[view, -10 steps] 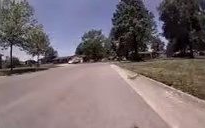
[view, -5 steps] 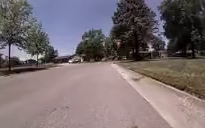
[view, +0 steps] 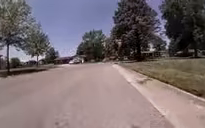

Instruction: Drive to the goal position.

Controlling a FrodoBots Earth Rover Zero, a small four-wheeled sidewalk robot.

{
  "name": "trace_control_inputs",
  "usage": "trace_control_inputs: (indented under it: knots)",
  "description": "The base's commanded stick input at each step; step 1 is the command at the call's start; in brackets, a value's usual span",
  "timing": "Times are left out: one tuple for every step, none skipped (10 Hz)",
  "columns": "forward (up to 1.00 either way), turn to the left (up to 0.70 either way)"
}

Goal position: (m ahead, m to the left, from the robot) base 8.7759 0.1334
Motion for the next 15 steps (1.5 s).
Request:
trace_control_inputs:
  knots:
    - [0.7, 0.0]
    - [0.7, 0.0]
    - [0.7, 0.0]
    - [0.7, 0.0]
    - [0.7, 0.0]
    - [0.7, 0.0]
    - [0.7, 0.0]
    - [0.7, 0.0]
    - [0.7, 0.0]
    - [0.7, 0.0]
    - [0.7, 0.0]
    - [0.7, 0.0]
    - [0.7, 0.0]
    - [0.7, 0.0]
    - [0.7, -0.07]
